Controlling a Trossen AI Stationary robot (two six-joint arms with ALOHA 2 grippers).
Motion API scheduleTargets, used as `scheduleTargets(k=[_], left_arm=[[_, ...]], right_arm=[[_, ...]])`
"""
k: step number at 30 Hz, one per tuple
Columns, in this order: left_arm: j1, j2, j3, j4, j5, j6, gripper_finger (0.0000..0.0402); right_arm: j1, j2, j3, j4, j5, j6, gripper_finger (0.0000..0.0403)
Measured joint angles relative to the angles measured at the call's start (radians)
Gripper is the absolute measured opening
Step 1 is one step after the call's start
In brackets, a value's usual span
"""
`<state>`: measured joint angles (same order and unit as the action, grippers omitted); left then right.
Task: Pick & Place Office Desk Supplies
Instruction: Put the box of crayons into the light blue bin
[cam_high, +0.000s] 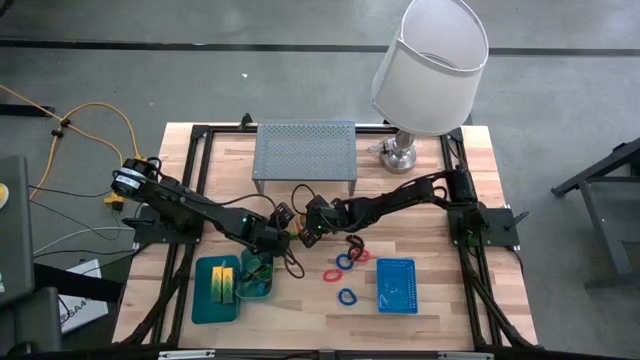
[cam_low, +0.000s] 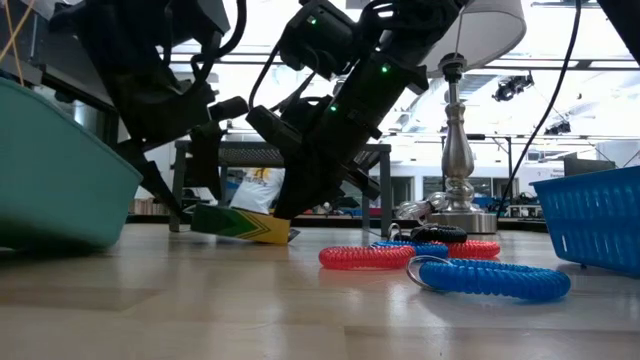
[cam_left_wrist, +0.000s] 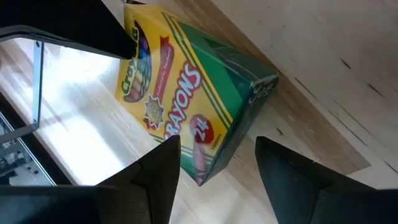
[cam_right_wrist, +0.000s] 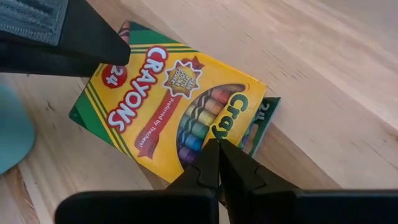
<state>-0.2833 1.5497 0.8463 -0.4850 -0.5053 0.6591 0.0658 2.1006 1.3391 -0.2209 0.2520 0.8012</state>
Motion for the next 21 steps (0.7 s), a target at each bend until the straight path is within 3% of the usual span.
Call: scheduleTargets(k=[21], left_arm=[[-0.004, -0.033, 0.0, -0.001, 0.004, 0.184, 0.0199]], right_arm=[[0.0, 0.0, 0.0, 0.02, -0.024, -0.001, 0.0002]])
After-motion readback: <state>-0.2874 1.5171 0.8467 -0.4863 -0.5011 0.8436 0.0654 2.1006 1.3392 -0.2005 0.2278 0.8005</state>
